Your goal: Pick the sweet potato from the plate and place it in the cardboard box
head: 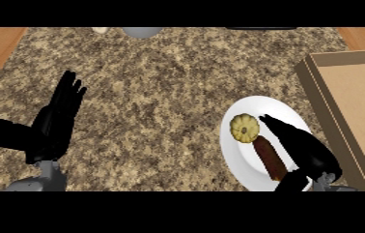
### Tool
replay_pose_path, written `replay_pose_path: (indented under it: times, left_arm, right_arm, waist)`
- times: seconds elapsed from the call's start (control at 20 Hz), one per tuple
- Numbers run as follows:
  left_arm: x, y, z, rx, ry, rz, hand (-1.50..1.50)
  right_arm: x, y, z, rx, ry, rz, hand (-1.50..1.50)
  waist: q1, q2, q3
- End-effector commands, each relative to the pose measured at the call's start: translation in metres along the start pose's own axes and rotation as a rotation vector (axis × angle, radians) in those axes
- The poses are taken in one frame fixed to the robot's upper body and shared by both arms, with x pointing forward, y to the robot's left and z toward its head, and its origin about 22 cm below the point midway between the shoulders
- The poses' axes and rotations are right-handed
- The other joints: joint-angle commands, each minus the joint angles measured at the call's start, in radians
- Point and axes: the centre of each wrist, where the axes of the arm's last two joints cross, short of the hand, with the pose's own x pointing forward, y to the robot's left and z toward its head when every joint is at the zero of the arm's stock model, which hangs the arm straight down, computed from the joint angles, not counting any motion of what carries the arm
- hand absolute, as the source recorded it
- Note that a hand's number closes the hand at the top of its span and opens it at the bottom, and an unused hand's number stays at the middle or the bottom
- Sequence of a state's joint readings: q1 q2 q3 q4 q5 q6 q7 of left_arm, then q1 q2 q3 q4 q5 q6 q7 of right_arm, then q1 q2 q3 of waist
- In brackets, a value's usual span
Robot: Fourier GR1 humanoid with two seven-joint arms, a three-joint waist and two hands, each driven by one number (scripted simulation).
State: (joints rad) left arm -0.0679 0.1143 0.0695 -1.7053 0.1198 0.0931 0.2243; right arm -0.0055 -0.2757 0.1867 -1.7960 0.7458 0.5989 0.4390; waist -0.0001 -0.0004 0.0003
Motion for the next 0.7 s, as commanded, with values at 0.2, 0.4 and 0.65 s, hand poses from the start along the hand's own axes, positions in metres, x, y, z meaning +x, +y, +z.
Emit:
replay_pose_path:
  times: [0.2,0.4,0.65]
  left_arm:
    - [0.002,-0.005,-0.005,-0.007,-0.003,0.006,0.00]
    - [-0.003,0.006,0.001,0.000,-0.008,0.001,0.00]
    - [0.001,-0.017,-0.005,-0.003,0.015,0.005,0.00]
  right_arm:
    - [0.010,0.015,0.002,0.017,0.000,0.024,-1.50]
    - [-0.011,0.023,-0.007,0.002,-0.017,0.028,-1.50]
    - [0.003,0.010,-0.006,-0.028,-0.103,0.115,1.50]
  waist:
    - [-0.001,0.000,0.000]
    - [0.000,0.000,0.000]
    - [-0.001,-0.001,0.000]
